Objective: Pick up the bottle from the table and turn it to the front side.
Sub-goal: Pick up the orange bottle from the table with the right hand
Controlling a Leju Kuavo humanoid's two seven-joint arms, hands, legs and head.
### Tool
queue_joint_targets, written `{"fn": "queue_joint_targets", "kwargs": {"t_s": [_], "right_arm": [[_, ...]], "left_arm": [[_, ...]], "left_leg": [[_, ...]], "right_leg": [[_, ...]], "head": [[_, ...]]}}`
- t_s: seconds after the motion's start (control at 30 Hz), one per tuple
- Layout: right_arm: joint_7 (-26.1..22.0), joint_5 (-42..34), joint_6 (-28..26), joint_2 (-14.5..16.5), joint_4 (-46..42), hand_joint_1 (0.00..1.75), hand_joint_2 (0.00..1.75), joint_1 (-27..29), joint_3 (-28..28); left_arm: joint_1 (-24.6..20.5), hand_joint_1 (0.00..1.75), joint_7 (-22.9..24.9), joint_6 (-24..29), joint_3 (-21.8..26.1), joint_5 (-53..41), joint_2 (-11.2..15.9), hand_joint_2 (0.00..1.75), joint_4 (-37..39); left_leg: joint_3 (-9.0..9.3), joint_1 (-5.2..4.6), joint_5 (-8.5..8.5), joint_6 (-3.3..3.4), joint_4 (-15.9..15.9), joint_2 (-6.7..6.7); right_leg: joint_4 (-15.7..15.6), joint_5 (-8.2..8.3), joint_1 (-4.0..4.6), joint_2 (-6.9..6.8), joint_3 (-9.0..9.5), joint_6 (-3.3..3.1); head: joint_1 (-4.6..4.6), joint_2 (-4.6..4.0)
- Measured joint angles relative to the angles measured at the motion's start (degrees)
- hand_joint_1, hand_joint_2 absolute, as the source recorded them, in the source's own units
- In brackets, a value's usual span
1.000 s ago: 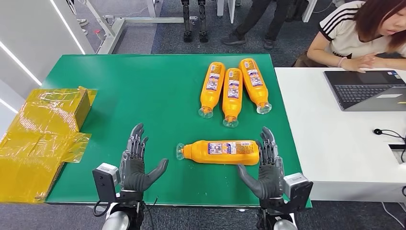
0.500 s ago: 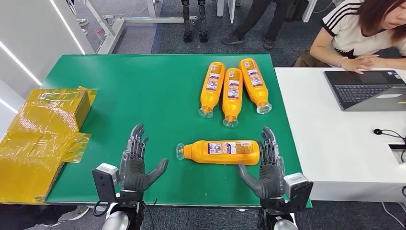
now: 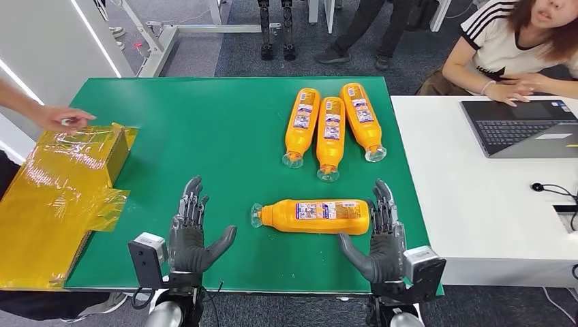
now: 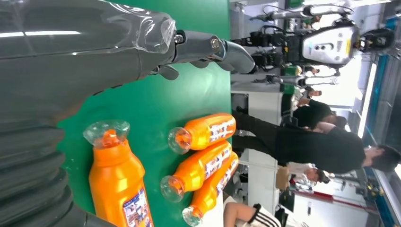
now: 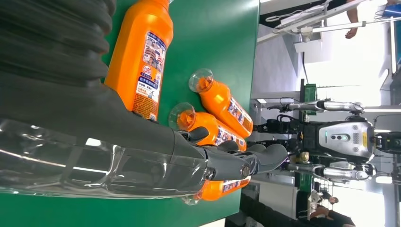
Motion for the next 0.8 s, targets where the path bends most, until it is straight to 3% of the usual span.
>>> {"fn": "queue_joint_targets", "kwargs": {"t_s": [0.3, 0.53, 0.63, 0.8], "right_arm": [[-1.0, -0.8, 0.8, -1.5, 0.2, 0.0, 1.75, 1.5, 1.9], [-0.9, 0.2, 0.6, -2.2, 0.1, 0.0, 1.75, 1.2, 2.2], [0.8, 5.4, -0.5, -2.2, -0.4, 0.0, 1.75, -0.5, 2.2], [4.9, 20.4, -3.7, -2.6, -1.9, 0.0, 1.75, -5.2, 1.4]], "left_arm": [[4.4, 0.0, -1.1, 2.2, 1.6, 0.2, 1.0, 1.75, -3.2], [4.8, 0.0, -1.0, 2.2, 1.7, -0.2, 1.1, 1.75, -4.2], [4.1, 0.0, -0.5, 1.3, 1.7, -1.1, 0.8, 1.75, -4.2], [2.1, 0.0, 0.1, 0.1, 1.7, -2.7, 0.1, 1.75, -3.6]], "left_leg": [[0.0, 0.0, -0.04, -0.02, 0.0, -0.01], [0.01, 0.0, -0.03, -0.02, 0.0, -0.01], [0.02, 0.0, -0.02, -0.02, 0.0, 0.0], [0.06, 0.0, -0.01, -0.02, 0.0, 0.01]], "right_leg": [[0.0, -0.07, 0.01, -0.01, 0.0, -0.02], [0.0, -0.06, 0.0, -0.02, 0.01, -0.02], [0.0, -0.04, 0.0, -0.02, 0.01, -0.03], [0.0, -0.01, 0.0, 0.01, 0.02, -0.03]], "head": [[0.0, 0.0], [-0.01, 0.0], [-0.01, 0.0], [-0.01, 0.0]]}}
